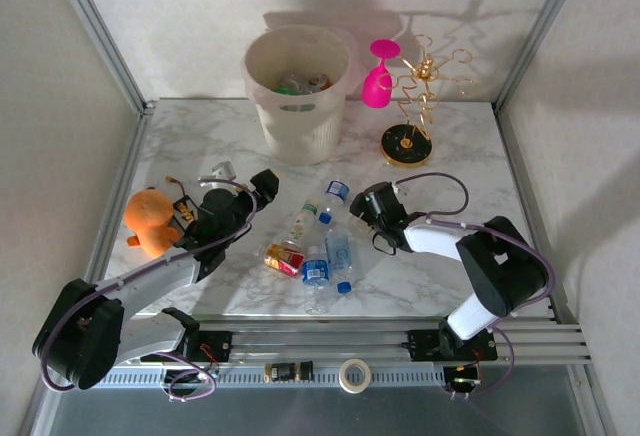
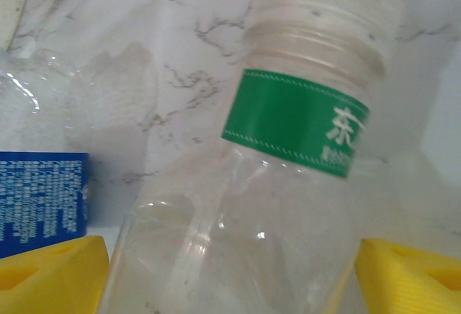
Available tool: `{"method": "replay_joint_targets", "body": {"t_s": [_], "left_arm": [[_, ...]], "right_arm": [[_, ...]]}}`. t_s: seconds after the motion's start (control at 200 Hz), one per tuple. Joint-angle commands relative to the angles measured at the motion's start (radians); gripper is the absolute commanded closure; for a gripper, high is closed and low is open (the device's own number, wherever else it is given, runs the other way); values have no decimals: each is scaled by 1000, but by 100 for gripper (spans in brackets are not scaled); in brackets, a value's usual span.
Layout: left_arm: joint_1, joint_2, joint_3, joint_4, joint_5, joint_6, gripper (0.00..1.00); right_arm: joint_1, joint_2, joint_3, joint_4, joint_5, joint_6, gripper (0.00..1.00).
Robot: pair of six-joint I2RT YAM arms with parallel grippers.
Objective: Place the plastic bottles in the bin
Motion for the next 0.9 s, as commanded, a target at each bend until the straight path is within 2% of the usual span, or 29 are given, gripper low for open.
{"method": "replay_joint_targets", "body": {"t_s": [0.0, 0.295, 0.616, 0.726, 0.891], "left_arm": [[-8, -12, -13, 20, -28, -18, 0], [-8, -24, -17, 2, -31, -20, 0], [-8, -38, -30, 3, -52, -23, 0], [-6, -26, -32, 8, -54, -24, 1], [0, -7, -39, 21, -46, -24, 0]], "right_arm": [[1, -4, -23, -64, 43, -9, 11], [2, 65, -6, -21, -18, 4, 13], [2, 47, -27, -14, -9, -8, 33], [3, -2, -34, -2, -9, -38, 38], [1, -115, -38, 26, -57, -149, 53]]}}
